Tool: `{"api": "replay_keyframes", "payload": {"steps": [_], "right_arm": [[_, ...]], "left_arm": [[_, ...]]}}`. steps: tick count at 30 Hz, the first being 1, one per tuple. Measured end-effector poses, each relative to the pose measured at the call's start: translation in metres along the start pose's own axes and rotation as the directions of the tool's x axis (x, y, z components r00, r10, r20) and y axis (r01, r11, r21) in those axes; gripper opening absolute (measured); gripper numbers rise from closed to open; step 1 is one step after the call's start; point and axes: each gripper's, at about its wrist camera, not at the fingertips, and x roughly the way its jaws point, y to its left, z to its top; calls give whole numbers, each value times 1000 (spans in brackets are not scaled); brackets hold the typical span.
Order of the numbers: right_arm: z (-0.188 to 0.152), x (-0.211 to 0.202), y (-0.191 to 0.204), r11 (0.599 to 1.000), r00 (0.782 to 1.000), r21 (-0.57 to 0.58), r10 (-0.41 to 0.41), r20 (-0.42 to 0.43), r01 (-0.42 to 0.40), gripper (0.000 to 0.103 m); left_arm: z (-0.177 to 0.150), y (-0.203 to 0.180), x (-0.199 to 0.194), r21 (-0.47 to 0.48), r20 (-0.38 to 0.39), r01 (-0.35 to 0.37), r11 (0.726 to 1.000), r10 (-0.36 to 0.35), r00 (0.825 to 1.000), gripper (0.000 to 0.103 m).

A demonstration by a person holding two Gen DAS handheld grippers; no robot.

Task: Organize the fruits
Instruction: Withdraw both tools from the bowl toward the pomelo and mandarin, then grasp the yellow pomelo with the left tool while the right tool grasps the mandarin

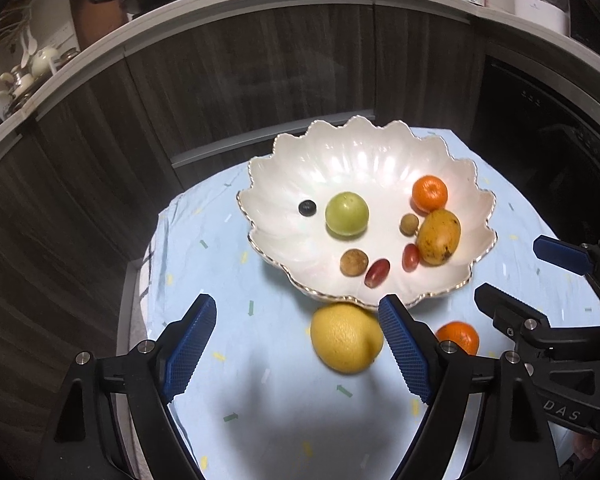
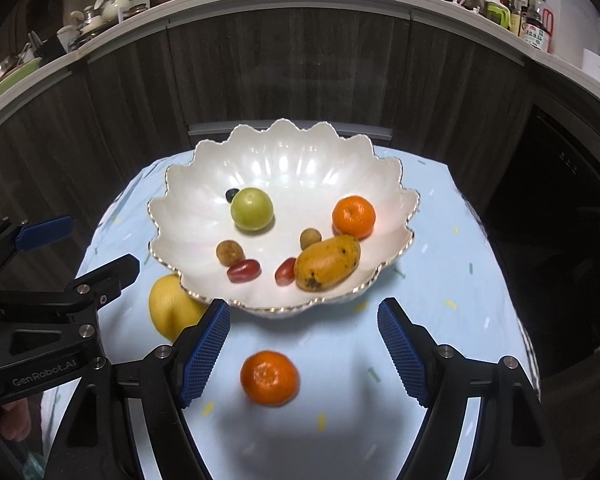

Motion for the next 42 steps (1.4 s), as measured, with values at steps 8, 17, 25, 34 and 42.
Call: {"api": "replay_keyframes", "payload": {"steps": [8,17,25,34,42], "right_arm": [[-18,1,7,1000,1000,-4,-10,-16,10,77],[-35,10,10,1000,999,-8,-28,-41,28,77],[-44,26,6,1000,997,5,-21,-81,21,77],[-48,44,4,1000,992,28,10,-127,-7,77],[-48,57,6,999,990,29,32,-138,-28,77]], "left_arm": [[-11,-5,9,53,-22,42,998,-41,999,83],[-26,-12,28,86,-61,100,991,-95,994,83],[-32,-20,46,115,-80,130,985,-122,989,83],[-36,-23,65,130,-92,152,980,-140,986,83],[-38,-23,85,121,-113,158,980,-145,983,81]]}}
